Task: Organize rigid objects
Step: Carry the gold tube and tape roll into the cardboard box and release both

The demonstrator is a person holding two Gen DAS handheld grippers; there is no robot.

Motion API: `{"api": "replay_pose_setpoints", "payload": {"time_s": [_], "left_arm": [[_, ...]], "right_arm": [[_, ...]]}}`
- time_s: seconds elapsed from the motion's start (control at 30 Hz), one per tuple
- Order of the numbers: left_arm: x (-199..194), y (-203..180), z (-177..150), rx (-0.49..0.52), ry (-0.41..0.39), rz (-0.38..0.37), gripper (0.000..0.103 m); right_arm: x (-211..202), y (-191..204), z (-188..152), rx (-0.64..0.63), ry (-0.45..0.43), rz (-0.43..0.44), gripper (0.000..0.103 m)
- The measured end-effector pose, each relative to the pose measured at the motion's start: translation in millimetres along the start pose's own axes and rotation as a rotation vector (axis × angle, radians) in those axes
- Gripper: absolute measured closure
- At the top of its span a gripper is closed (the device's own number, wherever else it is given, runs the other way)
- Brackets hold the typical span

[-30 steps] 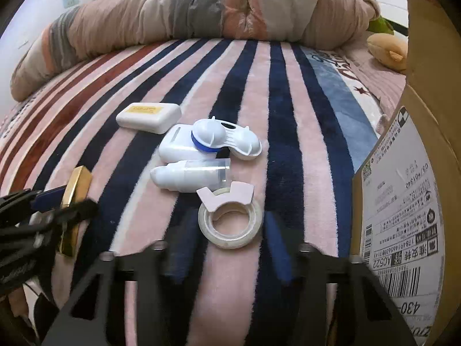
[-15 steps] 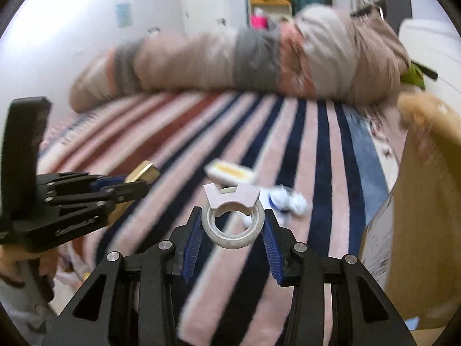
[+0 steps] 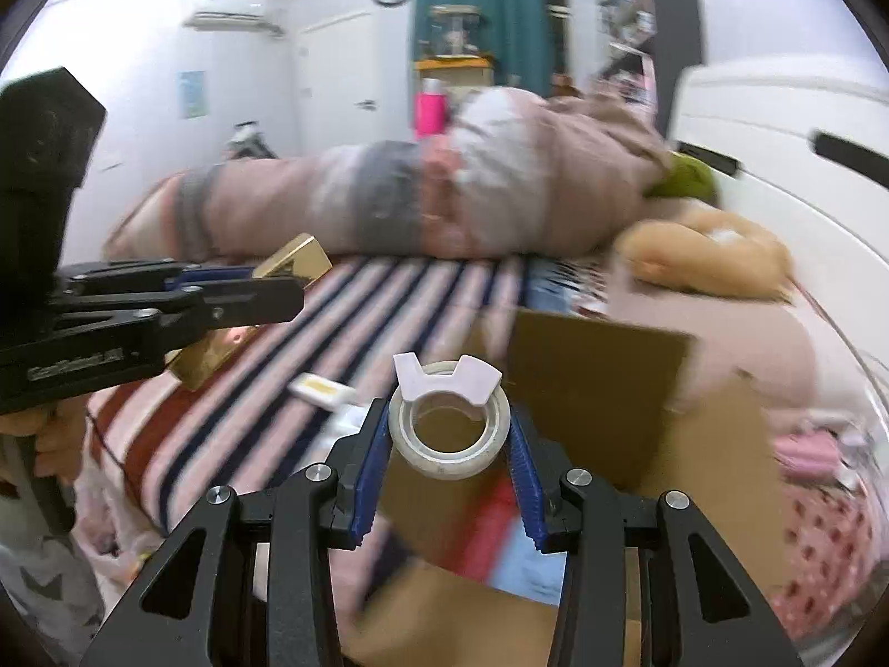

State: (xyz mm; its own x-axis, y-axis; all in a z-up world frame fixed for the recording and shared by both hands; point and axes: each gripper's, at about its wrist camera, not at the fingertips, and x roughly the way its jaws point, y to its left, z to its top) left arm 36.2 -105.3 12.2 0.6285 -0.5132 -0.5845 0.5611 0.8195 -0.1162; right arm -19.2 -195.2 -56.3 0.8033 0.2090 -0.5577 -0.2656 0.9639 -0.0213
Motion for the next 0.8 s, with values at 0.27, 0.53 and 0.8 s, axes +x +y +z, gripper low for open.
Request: {"api": "replay_pose_setpoints", "payload": {"time_s": [0.27, 0.53, 0.8], "left_arm": [[80, -53, 21, 0.077, 0.164, -0.081, 0.088], [124, -53, 28, 0.115, 0.259, -0.043, 0.088], [104, -41, 32, 0.092, 0.212, -0.025, 0.050]], "right_arm": [[16, -82, -4, 0.016, 0.111, -0.092, 0.066], [42, -103, -3, -0.001, 0.161, -0.115, 0.053], [32, -96, -1, 0.005, 0.138, -0.107, 0.052]]}}
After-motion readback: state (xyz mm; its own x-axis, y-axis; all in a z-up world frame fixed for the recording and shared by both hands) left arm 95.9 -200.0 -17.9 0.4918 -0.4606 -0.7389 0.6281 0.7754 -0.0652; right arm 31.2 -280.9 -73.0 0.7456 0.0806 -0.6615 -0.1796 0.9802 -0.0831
